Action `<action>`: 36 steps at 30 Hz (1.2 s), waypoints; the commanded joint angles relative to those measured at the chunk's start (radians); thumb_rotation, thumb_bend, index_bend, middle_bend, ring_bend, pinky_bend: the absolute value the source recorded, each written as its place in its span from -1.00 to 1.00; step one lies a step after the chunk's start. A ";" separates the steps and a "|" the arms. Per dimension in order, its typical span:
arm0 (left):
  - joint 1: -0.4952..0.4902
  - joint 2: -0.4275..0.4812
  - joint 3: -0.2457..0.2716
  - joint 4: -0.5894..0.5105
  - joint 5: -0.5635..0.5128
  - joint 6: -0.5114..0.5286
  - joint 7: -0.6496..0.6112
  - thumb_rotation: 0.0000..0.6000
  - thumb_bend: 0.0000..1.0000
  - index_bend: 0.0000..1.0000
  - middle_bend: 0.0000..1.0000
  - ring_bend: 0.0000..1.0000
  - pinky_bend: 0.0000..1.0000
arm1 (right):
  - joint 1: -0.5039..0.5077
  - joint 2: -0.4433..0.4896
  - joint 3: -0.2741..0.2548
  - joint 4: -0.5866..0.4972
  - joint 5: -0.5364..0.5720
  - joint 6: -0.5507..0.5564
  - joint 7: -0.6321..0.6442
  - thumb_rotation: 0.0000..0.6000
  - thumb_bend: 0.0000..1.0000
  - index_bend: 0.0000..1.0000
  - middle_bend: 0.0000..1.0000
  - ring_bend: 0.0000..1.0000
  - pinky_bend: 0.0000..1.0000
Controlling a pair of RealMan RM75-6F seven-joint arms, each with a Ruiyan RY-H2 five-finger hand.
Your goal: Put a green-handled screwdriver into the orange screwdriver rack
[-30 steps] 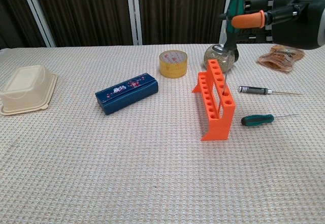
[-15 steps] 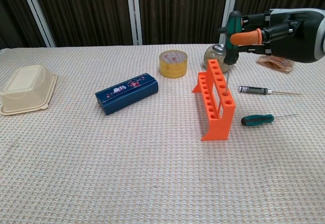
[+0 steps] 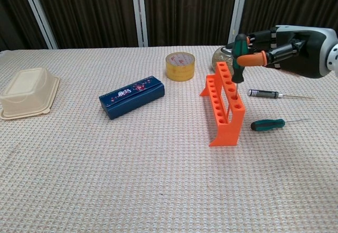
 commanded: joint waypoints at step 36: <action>-0.005 -0.002 -0.003 0.000 -0.001 -0.002 0.000 1.00 -0.46 -0.52 -0.96 -1.00 -1.00 | -0.022 -0.044 -0.032 0.055 -0.028 0.010 -0.055 1.00 -0.38 -0.47 -0.95 -1.00 -1.00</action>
